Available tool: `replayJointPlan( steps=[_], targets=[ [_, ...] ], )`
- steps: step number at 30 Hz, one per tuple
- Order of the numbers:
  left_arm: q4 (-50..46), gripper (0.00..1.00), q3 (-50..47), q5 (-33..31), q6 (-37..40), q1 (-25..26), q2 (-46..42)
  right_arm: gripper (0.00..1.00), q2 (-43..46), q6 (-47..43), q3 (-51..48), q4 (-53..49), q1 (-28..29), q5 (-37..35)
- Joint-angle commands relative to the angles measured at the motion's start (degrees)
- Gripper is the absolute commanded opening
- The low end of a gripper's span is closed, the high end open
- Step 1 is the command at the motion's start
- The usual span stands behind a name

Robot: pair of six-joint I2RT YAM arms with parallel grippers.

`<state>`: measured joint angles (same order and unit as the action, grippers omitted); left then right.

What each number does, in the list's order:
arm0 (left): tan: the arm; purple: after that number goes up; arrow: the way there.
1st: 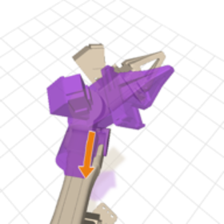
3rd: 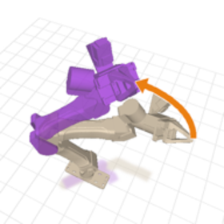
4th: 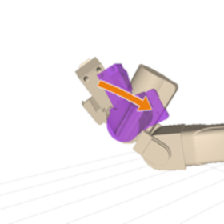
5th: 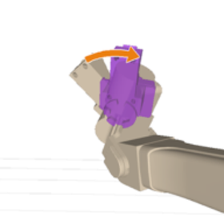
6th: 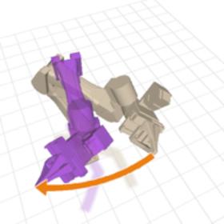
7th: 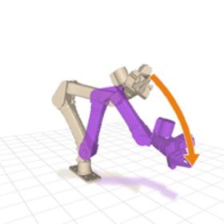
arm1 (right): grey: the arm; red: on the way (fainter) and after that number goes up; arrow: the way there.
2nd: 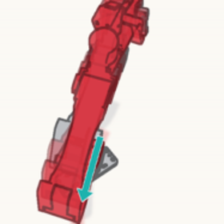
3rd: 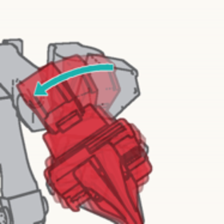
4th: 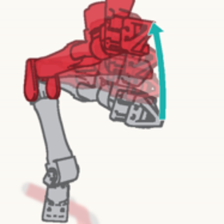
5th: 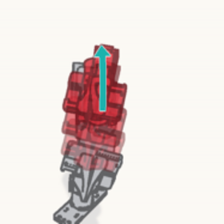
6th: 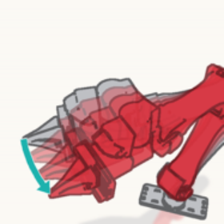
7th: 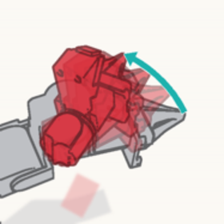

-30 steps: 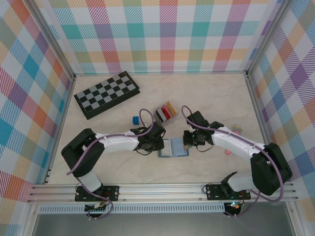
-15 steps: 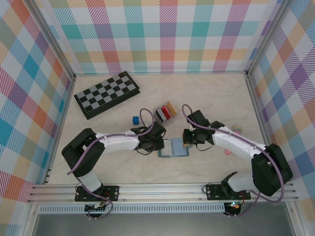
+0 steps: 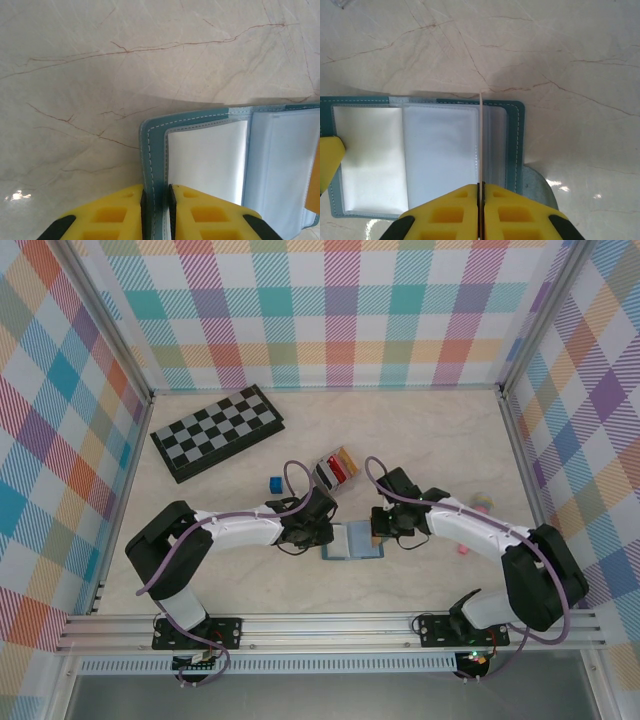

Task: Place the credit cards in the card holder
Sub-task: Flip over the card slot in the card holder.

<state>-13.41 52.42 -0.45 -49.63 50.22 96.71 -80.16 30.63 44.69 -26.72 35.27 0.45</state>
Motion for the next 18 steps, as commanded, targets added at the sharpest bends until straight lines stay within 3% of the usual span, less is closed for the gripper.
replayJointPlan(
  steps=[1,18],
  targets=[
    [-1.3,0.2,1.05,0.79,0.95,-0.46,0.32,0.09,-1.91,-0.17,-1.07,1.11,0.88,0.29],
    [-1.02,0.19,0.3,0.35,0.5,-0.47,-0.28,0.1,1.15,3.36,1.18,3.96,1.0,7.62]
  ],
)
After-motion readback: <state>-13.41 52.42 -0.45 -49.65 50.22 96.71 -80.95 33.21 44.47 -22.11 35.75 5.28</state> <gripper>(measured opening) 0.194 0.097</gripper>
